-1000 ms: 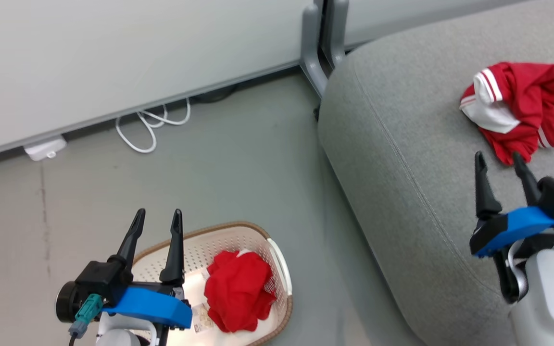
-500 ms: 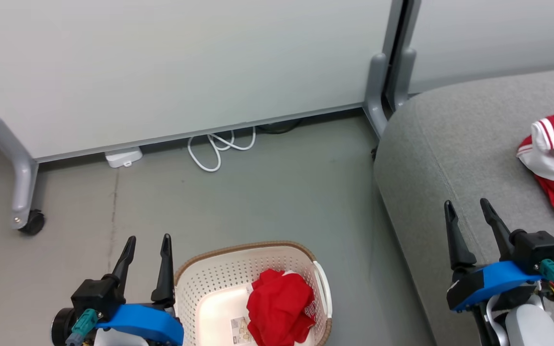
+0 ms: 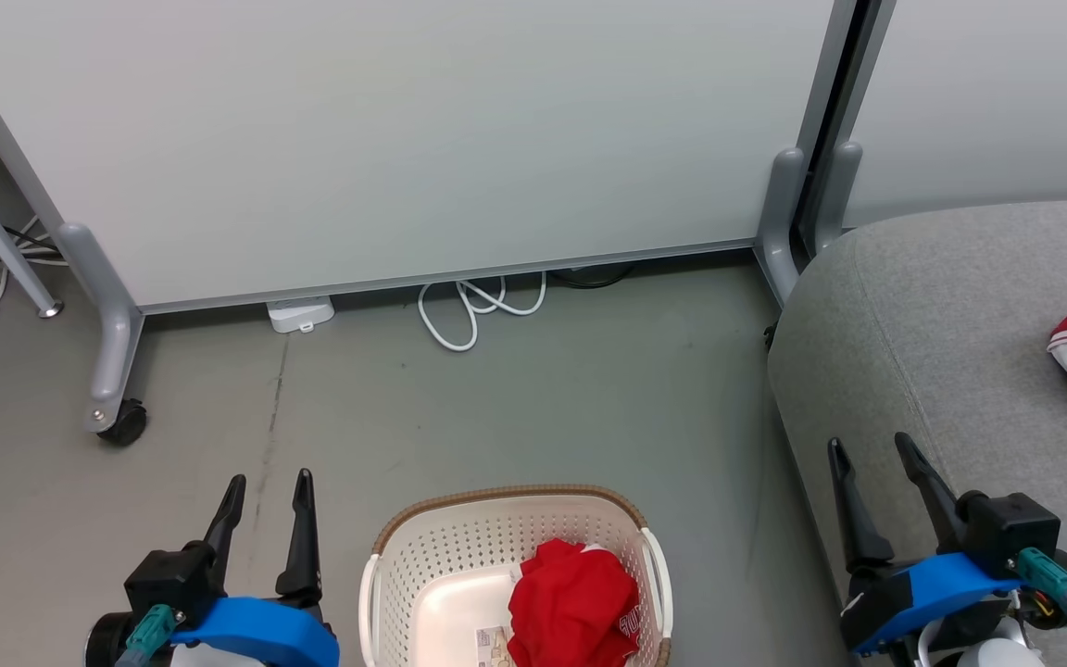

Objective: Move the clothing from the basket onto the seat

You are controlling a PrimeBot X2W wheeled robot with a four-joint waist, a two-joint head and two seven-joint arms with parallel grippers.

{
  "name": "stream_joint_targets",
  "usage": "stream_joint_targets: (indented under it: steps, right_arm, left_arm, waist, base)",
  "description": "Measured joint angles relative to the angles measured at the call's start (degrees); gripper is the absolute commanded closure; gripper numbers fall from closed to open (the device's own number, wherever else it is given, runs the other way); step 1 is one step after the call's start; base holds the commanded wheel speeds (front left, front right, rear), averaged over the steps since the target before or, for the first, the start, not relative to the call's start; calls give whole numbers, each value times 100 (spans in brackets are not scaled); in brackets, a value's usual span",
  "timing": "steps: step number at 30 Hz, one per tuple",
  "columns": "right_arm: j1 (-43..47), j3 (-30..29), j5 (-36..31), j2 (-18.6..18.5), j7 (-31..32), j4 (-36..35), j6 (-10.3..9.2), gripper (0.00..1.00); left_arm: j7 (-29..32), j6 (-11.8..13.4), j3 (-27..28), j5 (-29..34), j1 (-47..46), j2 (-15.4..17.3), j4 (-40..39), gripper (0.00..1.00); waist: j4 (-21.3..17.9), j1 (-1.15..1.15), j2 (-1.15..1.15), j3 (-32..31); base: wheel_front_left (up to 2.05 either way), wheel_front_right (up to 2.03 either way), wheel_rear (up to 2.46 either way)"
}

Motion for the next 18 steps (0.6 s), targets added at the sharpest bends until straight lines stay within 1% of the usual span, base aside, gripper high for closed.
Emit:
stream_joint_targets:
  steps: [6,18]
  right_arm:
    - [20,92,104,5,14,-44,0,0]
    - [23,88,146,5,62,-96,0,0]
  left_arm:
    - [0,0,20,5,57,-5,-8,0]
    - [0,0,31,43,58,-51,-48,0]
  waist:
    - [27,1,0,29]
    - [-41,1,0,128]
  base:
    - [0,0,0]
    - [0,0,0]
